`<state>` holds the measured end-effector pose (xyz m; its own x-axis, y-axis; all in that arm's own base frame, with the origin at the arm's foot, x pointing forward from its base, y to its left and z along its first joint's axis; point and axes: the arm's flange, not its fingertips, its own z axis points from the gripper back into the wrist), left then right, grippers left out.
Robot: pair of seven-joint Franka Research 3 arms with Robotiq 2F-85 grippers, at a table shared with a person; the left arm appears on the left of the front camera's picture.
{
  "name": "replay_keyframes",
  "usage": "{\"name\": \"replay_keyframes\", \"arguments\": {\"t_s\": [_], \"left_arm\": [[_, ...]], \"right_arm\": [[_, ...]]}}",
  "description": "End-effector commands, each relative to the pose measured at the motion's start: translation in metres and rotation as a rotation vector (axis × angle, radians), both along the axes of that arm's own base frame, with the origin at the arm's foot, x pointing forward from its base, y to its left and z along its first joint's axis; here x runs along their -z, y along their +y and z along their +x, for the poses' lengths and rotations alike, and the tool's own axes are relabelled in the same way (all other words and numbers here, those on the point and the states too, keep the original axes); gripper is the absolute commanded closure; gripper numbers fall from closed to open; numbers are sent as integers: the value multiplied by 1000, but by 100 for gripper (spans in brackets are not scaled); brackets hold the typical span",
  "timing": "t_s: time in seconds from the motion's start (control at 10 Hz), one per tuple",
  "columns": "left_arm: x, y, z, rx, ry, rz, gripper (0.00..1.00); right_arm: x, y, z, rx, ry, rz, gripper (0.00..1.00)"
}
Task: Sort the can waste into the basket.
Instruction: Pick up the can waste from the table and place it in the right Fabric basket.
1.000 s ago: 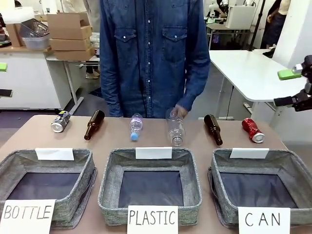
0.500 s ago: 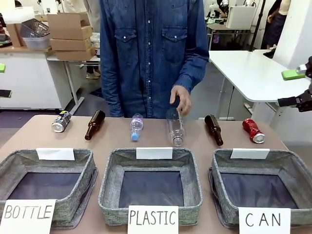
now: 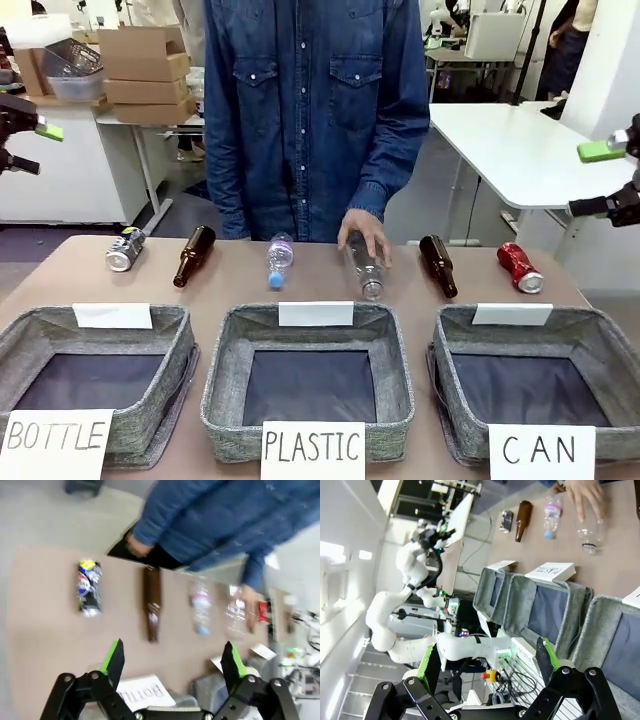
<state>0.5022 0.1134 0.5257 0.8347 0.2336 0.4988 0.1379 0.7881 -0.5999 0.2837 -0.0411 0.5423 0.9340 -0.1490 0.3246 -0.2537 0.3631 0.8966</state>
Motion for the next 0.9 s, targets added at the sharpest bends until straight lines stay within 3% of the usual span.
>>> {"name": "replay_keyframes", "arguments": {"t_s": [0.0,0.1,0.2,0.3,0.4,0.5,0.7,0.8], "left_arm": [[16,-22,42,-29,54,130,0],[32,-35,60,-77,52,249,0],[51,-48,77,-22,145,320,0],[72,-54,100,-108,202,410,0],[75,-52,113,-175,293,334,0],[73,-54,83,-57,98,333,0],[73,-54,83,-57,98,333,0],[88,-58,98,-100,164,369,0]], "right_arm": [[0,1,4,-9,-33,13,0],[0,1,4,-9,-33,13,0],[0,1,4,-9,-33,13,0],[0,1,4,-9,-33,13,0],[0,1,4,-9,-33,13,0],[0,1,4,-9,-33,13,0],[0,1,4,-9,-33,13,0],[0,1,4,-9,-33,13,0]]}}
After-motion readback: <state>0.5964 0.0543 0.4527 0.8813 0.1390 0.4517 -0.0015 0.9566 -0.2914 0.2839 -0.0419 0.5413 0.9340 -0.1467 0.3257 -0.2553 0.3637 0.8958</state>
